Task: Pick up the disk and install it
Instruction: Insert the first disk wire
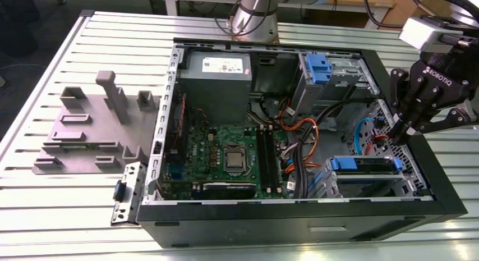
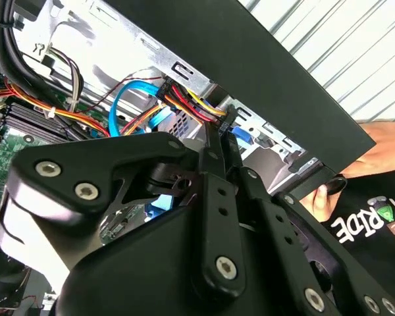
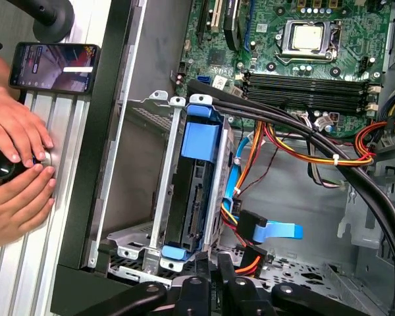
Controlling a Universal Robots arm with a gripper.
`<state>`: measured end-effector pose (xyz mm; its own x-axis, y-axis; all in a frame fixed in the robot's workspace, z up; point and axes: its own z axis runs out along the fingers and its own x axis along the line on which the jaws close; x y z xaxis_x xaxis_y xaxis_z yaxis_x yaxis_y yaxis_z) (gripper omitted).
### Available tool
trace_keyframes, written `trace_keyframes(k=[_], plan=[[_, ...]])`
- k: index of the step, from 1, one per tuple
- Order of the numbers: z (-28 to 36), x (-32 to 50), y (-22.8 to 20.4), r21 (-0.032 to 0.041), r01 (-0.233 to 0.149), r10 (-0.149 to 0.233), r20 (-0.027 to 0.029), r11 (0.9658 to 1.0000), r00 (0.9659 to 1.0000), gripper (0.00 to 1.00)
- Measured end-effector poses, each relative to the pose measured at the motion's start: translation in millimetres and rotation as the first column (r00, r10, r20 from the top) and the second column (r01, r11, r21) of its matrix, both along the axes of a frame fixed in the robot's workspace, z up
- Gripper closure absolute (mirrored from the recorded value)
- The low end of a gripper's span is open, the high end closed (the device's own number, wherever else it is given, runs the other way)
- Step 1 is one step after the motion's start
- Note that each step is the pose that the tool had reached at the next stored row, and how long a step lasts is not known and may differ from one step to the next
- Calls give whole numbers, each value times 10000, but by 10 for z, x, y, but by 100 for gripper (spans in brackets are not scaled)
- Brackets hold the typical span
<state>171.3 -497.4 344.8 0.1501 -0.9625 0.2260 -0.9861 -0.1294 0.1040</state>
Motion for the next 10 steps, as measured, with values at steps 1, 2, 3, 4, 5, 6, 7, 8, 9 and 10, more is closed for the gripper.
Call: trace_keyframes(k=[1,2,3,4,5,6,7,8,9,10], plan=[[0,0,0,0,0,0,0,10000,10000,83],[0,0,0,0,0,0,0,10000,10000,83],[0,0,0,1,0,0,0,10000,10000,83],[0,0,0,0,0,0,0,10000,10000,83],[-1,0,0,1,0,0,0,10000,10000,83],[0,0,0,0,0,0,0,10000,10000,83],[-1,0,0,1,0,0,1,10000,10000,83],[-1,0,0,0,0,0,0,10000,10000,83],[-1,0,0,2,0,0,0,10000,10000,83],[-2,0,0,2,0,0,0,10000,10000,82]])
